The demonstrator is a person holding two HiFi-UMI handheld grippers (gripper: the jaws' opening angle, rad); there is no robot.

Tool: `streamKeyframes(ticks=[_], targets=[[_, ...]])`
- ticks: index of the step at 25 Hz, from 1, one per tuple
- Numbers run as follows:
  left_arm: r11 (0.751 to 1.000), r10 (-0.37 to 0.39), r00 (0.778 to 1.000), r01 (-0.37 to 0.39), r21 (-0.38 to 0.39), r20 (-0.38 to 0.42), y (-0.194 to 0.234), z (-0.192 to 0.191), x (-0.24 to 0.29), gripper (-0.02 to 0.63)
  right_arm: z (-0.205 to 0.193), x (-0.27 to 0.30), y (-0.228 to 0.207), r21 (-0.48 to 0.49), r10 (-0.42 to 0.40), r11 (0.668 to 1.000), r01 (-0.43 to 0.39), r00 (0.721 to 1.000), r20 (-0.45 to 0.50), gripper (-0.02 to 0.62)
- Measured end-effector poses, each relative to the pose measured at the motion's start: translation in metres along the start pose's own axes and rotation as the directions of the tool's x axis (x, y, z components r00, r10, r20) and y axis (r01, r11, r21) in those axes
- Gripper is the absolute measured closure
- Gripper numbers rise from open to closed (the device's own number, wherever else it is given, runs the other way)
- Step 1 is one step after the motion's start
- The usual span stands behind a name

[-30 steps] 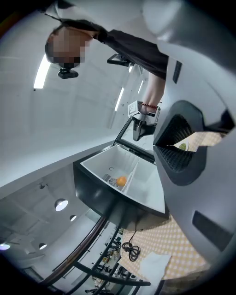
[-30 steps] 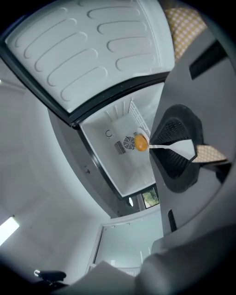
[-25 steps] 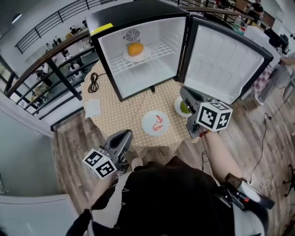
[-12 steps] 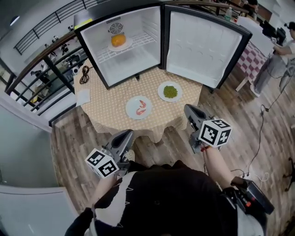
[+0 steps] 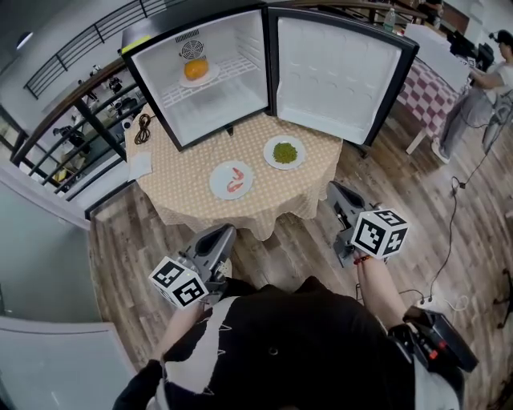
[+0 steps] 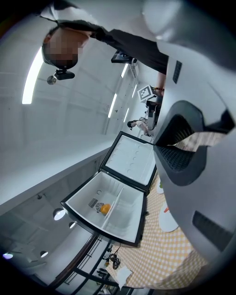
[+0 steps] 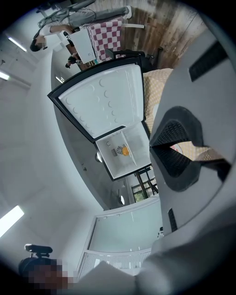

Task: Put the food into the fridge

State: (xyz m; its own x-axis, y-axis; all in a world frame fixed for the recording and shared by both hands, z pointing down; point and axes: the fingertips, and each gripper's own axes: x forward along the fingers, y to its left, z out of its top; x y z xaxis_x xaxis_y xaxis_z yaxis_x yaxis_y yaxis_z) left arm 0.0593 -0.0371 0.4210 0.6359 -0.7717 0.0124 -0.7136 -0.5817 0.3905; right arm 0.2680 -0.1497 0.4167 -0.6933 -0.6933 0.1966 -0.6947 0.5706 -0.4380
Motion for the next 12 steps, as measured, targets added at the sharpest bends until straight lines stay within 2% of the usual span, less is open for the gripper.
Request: streamKeyframes(ticks=[12], targets=[[1.0, 0.0, 1.0, 0.0, 0.006, 0.009, -0.018, -0.01, -0.005, 0.592, -0.005, -0.021, 0.005, -0.015, 0.011, 1.0, -0.011, 1.0, 0.005, 0.58]])
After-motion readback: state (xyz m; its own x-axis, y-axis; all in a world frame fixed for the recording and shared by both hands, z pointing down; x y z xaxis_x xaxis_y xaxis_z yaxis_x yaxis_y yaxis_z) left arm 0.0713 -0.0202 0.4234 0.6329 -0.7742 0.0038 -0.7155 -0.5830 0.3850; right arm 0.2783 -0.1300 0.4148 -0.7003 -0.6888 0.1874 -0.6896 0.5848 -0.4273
